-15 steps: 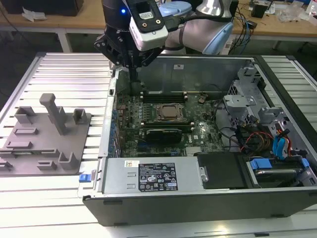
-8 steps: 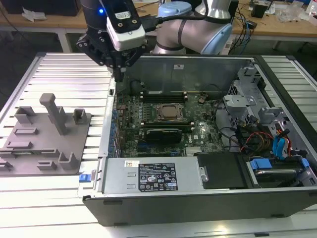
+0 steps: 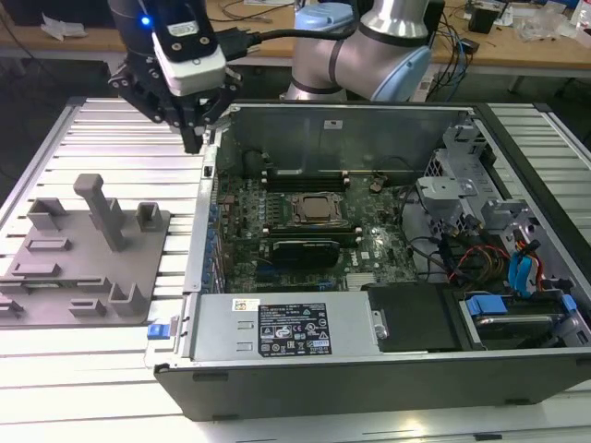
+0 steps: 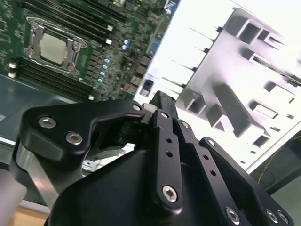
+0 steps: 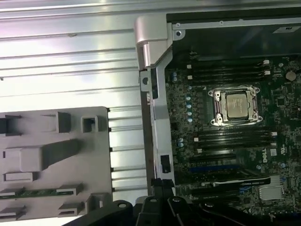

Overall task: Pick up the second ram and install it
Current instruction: 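Reach for the second ram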

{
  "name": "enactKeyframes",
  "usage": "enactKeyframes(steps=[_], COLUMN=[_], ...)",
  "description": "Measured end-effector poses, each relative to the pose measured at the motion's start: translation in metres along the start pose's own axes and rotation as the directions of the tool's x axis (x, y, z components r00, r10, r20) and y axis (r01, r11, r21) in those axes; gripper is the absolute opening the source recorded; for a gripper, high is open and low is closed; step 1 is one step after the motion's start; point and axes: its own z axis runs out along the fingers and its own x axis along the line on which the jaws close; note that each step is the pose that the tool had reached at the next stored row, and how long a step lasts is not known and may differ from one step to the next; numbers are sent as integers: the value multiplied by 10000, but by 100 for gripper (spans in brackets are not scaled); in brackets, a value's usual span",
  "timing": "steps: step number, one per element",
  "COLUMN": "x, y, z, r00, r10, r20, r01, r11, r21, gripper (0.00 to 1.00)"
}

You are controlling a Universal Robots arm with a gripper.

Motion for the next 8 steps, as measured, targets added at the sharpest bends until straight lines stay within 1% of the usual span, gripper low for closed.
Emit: enactKeyframes(steps=[1, 2, 3, 4, 5, 6, 8], x=[28, 85, 159, 206, 237, 291, 424], y=[-2, -7, -12, -16, -19, -23, -33], z=[1, 3, 4, 5, 5, 6, 6], r00=[10000, 10000, 10000, 10000, 10000, 10000, 10000], r10=[0, 1, 3, 1, 1, 3, 3], r20=[0, 1, 1, 1, 0, 1, 1], r01=[0, -1, -3, -1, -1, -3, -3], r11=[10000, 10000, 10000, 10000, 10000, 10000, 10000], r21=[-1, -1, -1, -1, 0, -1, 0], gripper=[8, 8, 8, 8, 8, 8, 8])
